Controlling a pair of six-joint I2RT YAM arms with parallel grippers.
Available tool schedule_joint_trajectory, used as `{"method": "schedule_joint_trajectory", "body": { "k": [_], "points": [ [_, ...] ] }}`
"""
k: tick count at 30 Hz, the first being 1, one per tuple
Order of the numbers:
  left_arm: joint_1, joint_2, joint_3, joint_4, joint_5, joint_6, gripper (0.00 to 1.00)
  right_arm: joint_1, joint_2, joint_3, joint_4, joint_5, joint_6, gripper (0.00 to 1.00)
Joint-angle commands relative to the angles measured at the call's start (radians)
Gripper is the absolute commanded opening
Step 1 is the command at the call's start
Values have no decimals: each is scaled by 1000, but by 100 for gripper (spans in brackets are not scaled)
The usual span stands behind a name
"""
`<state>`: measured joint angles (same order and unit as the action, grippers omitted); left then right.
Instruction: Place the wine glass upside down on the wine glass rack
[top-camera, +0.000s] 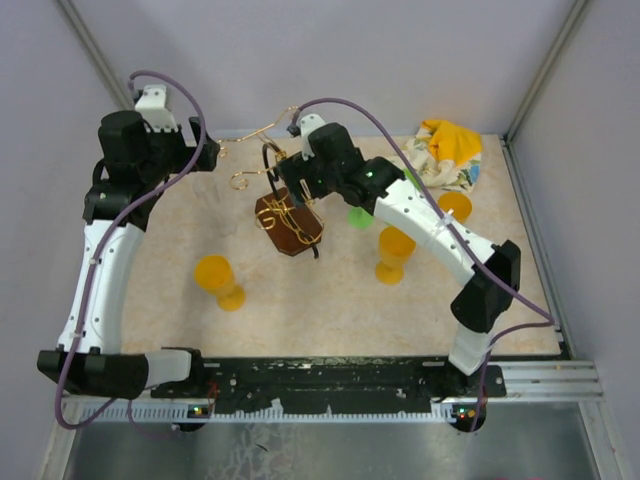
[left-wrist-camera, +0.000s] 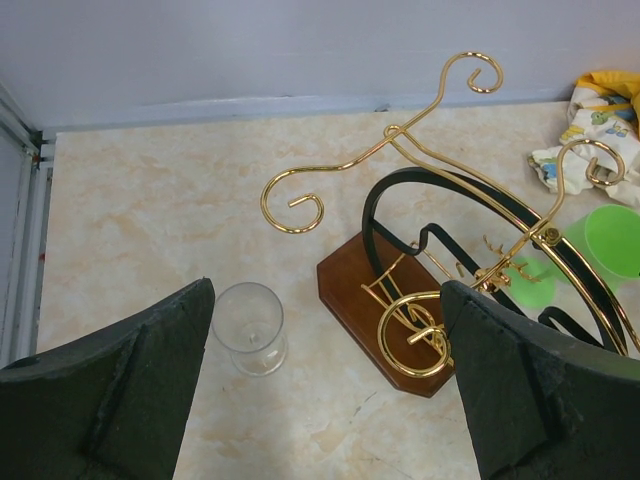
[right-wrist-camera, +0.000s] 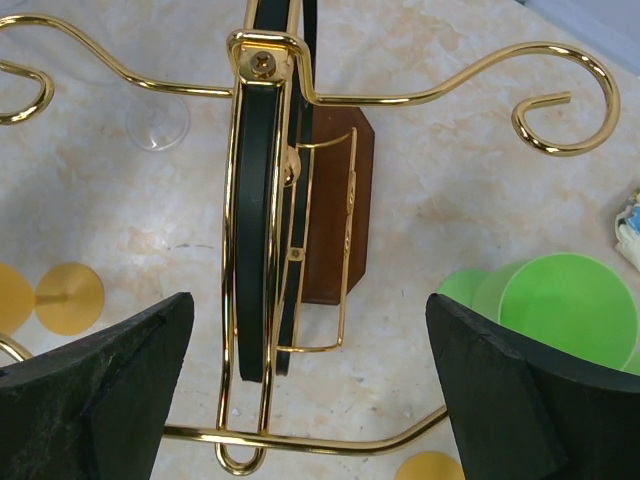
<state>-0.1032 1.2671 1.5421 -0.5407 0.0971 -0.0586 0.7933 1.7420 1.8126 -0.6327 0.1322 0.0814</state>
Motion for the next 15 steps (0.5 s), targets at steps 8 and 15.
{"method": "schedule_joint_trajectory", "body": {
  "k": [8, 15],
  "points": [
    [-5, -3, -12, 28, -7, 19, 100, -5, 19, 107, -123, -86, 45, 99],
    [-4, -5, -18, 32, 6, 17, 100, -5, 36, 122, -125, -73, 53, 99]
  ]
}}
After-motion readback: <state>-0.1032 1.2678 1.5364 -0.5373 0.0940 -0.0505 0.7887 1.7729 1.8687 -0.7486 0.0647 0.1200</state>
